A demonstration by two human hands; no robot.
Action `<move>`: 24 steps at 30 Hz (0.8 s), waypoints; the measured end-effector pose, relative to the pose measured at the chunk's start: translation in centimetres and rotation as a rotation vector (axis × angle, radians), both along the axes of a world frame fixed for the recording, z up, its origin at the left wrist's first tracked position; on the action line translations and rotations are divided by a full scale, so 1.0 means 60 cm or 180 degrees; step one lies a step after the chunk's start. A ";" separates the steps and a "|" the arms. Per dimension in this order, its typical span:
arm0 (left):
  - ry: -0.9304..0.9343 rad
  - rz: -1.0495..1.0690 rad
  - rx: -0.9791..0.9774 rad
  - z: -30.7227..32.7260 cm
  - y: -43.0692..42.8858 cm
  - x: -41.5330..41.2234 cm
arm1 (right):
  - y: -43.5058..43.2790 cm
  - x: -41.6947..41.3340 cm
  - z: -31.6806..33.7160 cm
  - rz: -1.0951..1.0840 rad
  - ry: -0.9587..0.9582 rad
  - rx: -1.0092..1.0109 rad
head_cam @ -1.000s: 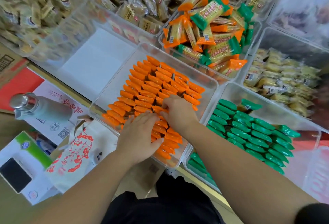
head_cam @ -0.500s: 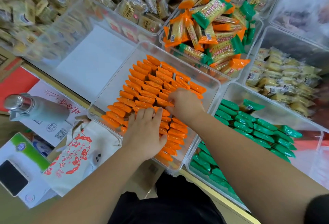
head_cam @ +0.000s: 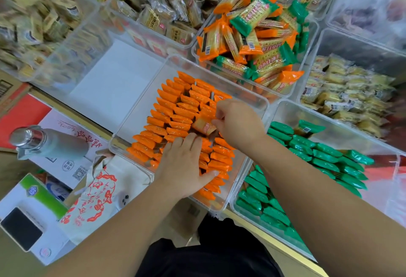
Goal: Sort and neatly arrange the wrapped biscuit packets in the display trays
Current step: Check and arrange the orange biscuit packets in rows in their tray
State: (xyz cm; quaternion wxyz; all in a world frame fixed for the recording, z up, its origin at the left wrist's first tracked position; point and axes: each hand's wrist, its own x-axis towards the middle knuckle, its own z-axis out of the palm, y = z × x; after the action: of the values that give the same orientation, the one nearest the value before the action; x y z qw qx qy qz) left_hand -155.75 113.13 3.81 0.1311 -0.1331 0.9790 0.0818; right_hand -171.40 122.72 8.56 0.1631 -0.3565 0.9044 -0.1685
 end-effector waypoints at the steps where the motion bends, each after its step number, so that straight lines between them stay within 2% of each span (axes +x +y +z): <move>1: -0.0025 -0.0016 -0.0011 0.000 0.000 -0.001 | 0.009 -0.002 0.010 -0.0083 -0.0063 -0.0090; 8: -0.0247 -0.0243 -0.0222 0.002 -0.015 -0.021 | 0.092 0.003 0.064 -0.0741 -0.0245 -0.0654; 13: -0.0339 -0.0415 -0.0519 0.002 -0.015 -0.041 | 0.137 0.018 0.063 -0.0929 -0.0421 -0.0838; 24: -0.0582 -0.0301 -0.0521 0.021 0.005 -0.021 | 0.189 0.073 0.061 -0.1651 -0.1727 -0.1549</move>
State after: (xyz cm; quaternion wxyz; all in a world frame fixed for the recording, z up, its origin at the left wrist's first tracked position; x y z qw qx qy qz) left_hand -157.01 113.43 5.08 0.2122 -0.1039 0.9715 -0.0172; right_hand -167.04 134.08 12.23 0.2582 -0.0888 0.8224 -0.4991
